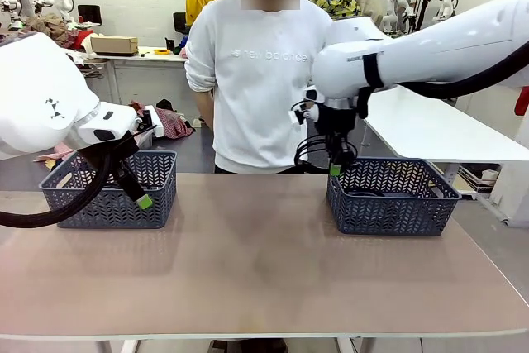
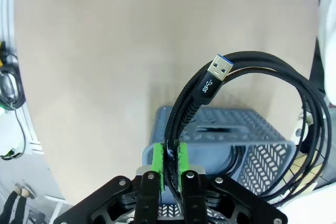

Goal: Organize the cables according to human instructions.
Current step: Pick up a bundle of cables and place it in the basket indicated by the human.

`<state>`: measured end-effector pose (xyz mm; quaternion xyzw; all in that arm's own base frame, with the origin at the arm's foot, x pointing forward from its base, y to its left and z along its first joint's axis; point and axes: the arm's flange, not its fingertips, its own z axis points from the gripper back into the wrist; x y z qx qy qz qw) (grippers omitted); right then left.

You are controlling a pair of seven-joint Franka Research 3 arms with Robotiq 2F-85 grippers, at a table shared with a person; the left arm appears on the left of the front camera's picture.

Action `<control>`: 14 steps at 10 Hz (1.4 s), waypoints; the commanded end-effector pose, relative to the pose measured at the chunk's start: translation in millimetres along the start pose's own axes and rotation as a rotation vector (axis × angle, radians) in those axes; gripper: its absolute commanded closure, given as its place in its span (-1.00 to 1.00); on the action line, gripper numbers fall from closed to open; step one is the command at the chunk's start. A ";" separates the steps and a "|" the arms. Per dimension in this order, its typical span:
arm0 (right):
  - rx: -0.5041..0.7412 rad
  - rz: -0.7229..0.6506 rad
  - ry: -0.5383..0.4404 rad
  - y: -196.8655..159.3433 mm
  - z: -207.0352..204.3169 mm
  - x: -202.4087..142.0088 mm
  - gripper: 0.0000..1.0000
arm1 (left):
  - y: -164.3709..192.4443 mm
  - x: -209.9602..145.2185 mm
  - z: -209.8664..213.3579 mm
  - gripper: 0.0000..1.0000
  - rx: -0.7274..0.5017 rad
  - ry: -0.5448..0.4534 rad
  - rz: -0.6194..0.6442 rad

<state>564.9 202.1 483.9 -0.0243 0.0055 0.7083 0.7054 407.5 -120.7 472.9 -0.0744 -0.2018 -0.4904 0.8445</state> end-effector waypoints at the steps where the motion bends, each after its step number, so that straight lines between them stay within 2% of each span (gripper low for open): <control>1: -0.020 -0.002 -0.085 15.3 -11.0 -30.9 1.00 | 0.6 -1.2 1.1 -1.00 0.005 0.001 0.004; 4: -0.039 0.000 -0.110 16.7 -26.5 -84.7 1.00 | 0.6 -1.2 1.1 -1.00 0.005 0.001 0.004; 7: -0.024 -0.017 -0.137 -4.3 -32.9 -127.0 1.00 | 0.6 -1.2 1.1 -1.00 0.005 0.001 0.004; 10: 0.006 -0.031 -0.139 -24.4 -43.9 -148.4 1.00 | 0.6 -1.2 1.1 -1.00 0.005 0.001 0.004; 14: -0.027 -0.048 -0.127 -36.6 -52.0 -158.4 1.00 | 0.6 -1.2 1.1 -1.00 0.005 0.001 0.004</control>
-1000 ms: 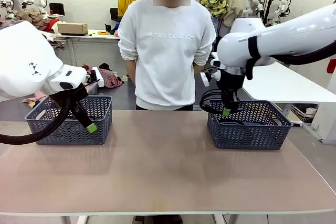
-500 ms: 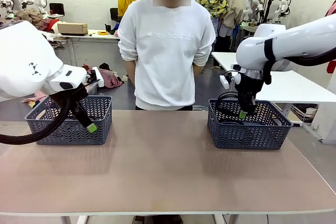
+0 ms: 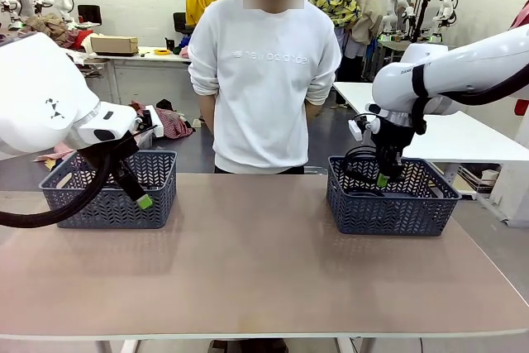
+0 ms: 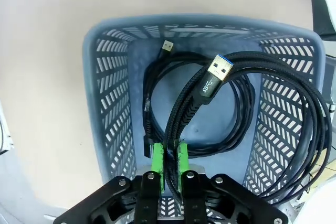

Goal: Organize the cables according to human instructions.
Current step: Pick up a bundle of cables and place it in the basket indicated by the human.

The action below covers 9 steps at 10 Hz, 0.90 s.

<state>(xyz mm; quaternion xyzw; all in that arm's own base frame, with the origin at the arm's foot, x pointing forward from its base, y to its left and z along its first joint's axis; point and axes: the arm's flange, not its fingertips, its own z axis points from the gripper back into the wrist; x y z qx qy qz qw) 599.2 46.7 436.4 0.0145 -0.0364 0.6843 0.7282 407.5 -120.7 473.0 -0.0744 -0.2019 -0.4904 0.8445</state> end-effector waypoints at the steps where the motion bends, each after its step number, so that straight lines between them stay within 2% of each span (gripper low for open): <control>1: -0.035 0.007 -0.020 -7.5 1.7 -6.9 1.00 | 0.6 -1.3 1.0 -1.00 0.005 0.001 0.004; 2: -0.049 0.004 -0.035 -7.7 1.3 -7.4 1.00 | 0.6 -1.3 1.0 -1.00 0.005 0.001 0.004; 3: -0.047 0.011 -0.039 -6.8 1.0 -7.0 0.36 | 0.6 -1.3 1.0 -1.00 0.005 0.001 0.004; 4: -0.043 0.009 -0.040 -5.4 1.5 -6.9 0.36 | 0.6 -1.3 1.0 -1.00 0.005 0.001 0.004; 5: -0.042 -0.004 -0.045 -5.1 2.6 -7.3 -0.02 | 0.6 -1.3 1.0 -1.00 0.005 0.001 0.004; 6: -0.044 -0.012 -0.054 -4.8 3.4 -7.7 0.27 | 0.6 -1.3 1.0 -1.00 0.005 0.001 0.004; 7: -0.046 -0.018 -0.055 -5.3 3.8 -8.1 -0.40 | 0.6 -1.3 1.0 -1.00 0.005 0.001 0.004; 8: -0.043 -0.027 -0.057 -5.3 4.3 -8.1 -0.12 | 0.6 -1.3 1.0 -1.00 0.005 0.001 0.004; 9: -0.038 -0.029 -0.061 -5.6 4.5 -8.4 -0.78 | 0.6 -1.3 1.0 -1.00 0.005 0.001 0.004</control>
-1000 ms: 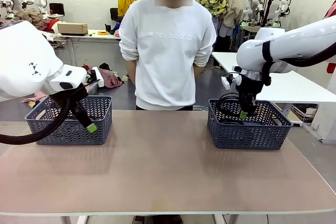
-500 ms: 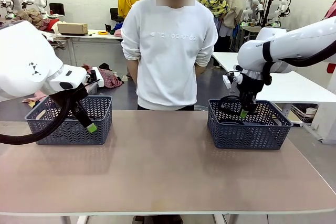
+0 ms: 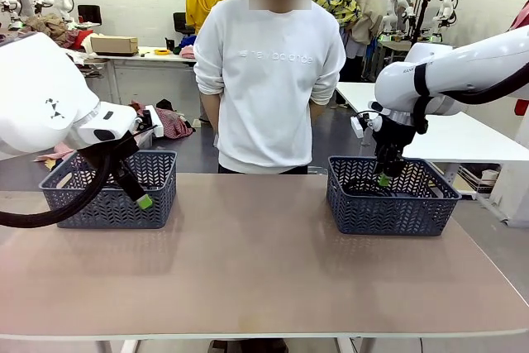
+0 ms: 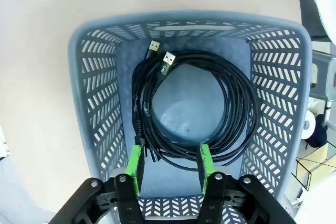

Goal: Organize the cables according to human instructions.
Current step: Pick up a bundle of cables and place it in the basket indicated by the human.

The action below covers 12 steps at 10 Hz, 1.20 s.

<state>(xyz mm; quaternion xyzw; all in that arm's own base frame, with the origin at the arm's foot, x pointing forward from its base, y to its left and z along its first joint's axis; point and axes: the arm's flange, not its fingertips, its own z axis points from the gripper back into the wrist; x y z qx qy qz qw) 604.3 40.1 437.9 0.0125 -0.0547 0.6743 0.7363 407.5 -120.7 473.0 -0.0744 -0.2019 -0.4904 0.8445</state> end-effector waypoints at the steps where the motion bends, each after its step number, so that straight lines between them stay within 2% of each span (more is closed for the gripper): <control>1: -0.002 -0.007 -0.035 -0.9 3.1 -2.2 -0.50 | 0.6 -1.3 1.0 -1.00 0.005 0.001 0.004; 2: 0.001 -0.007 -0.036 -1.2 3.6 -2.2 -1.00 | 0.6 -1.3 1.0 -1.00 0.005 0.001 0.004; 3: 0.006 -0.008 -0.041 -1.7 3.7 -2.1 -0.88 | 0.6 -1.3 1.0 -1.00 0.005 0.001 0.004; 4: 0.013 -0.002 -0.034 -2.7 3.8 -1.2 -1.00 | 0.6 -1.3 1.0 -1.00 0.005 0.001 0.004; 8: 0.013 -0.017 -0.042 -11.9 3.2 -1.0 -1.00 | 0.6 -1.3 1.0 -1.00 0.005 0.001 0.004; 9: 0.011 -0.001 -0.001 -1.2 0.8 -0.2 -1.00 | 0.6 -1.3 1.0 -1.00 0.005 0.001 0.004; 12: 0.011 -0.001 -0.001 -1.2 0.8 -0.2 -1.00 | 0.6 -1.3 1.0 -1.00 0.005 0.001 0.004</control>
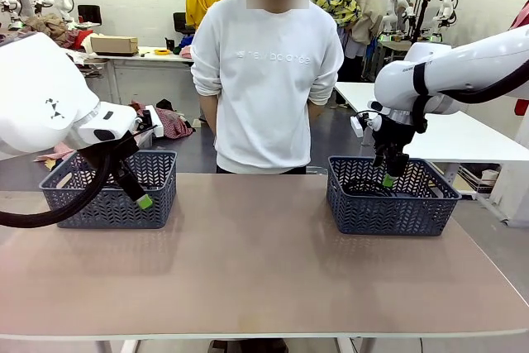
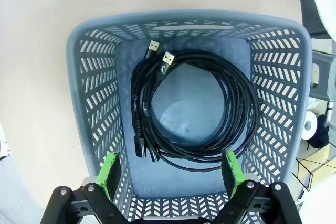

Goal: Organize the cables according to human instructions.
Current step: Pick up a bundle of cables and place it in the basket indicated by the human.

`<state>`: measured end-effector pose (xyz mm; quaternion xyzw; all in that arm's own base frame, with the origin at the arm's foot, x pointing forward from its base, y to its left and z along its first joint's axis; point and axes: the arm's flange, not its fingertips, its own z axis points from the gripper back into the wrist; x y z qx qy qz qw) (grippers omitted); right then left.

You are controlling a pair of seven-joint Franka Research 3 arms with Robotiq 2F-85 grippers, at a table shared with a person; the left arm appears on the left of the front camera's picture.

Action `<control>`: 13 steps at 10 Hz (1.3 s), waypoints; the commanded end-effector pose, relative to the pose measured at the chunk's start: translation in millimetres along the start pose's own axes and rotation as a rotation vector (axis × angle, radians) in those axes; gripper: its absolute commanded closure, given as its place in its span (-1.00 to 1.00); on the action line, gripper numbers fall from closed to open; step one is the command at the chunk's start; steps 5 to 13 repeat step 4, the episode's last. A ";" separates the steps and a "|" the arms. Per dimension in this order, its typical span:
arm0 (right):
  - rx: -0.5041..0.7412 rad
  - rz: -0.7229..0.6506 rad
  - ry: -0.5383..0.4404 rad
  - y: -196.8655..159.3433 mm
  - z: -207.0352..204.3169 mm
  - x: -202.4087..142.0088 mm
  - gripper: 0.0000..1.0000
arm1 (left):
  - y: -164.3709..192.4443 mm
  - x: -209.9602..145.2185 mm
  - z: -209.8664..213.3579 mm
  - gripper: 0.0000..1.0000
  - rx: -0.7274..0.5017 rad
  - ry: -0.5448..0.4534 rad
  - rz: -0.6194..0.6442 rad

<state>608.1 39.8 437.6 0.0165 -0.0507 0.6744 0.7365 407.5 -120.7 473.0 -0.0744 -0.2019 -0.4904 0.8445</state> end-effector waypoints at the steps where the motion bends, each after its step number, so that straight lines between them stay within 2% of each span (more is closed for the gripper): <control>1: 0.000 -0.001 -0.001 2.6 1.2 -0.2 -1.00 | 0.6 -1.3 1.0 -1.00 0.005 0.001 0.004; 13: 0.000 -0.001 -0.001 2.6 1.2 -0.2 -1.00 | 0.6 -1.3 1.0 -1.00 0.005 0.001 0.004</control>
